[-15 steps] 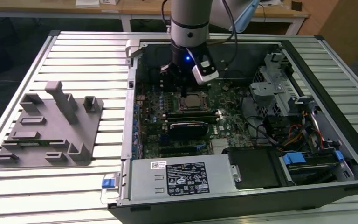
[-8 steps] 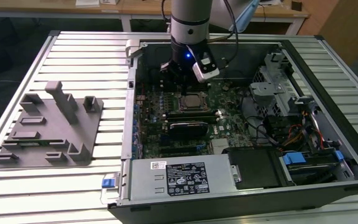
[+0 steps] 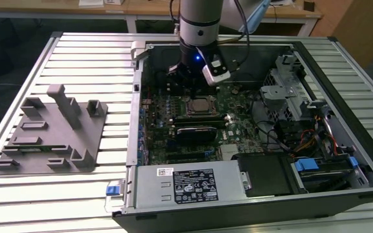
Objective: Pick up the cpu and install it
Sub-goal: 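Close the cpu cover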
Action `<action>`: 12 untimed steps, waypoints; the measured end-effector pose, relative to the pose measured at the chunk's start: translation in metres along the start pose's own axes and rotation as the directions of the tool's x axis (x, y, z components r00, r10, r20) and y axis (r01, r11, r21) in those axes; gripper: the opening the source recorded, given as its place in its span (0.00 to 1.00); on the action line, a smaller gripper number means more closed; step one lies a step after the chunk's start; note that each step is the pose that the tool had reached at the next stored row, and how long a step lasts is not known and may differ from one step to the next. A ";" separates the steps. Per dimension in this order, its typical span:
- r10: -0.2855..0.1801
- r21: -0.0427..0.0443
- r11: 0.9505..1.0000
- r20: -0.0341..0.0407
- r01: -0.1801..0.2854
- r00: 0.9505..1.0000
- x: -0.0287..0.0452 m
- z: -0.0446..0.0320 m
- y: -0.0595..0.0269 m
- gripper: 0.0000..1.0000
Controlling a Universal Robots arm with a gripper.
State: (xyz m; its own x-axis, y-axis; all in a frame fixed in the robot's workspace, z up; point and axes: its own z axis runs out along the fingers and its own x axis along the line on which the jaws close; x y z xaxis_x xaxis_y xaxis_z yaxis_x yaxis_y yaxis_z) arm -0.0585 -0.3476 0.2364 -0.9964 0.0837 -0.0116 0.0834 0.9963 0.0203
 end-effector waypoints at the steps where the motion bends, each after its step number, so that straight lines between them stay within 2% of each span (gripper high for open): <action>1: 0.000 0.000 1.000 0.000 0.000 1.000 -0.0016 0.0000 0.0001 0.11; 12: 0.000 0.000 1.000 0.000 0.000 1.000 -0.0246 0.0003 0.0020 0.11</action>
State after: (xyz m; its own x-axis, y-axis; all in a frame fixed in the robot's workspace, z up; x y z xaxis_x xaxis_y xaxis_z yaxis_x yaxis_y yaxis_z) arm -0.0338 -0.3477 0.2365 -0.9964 0.0837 -0.0116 0.0834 0.9963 0.0202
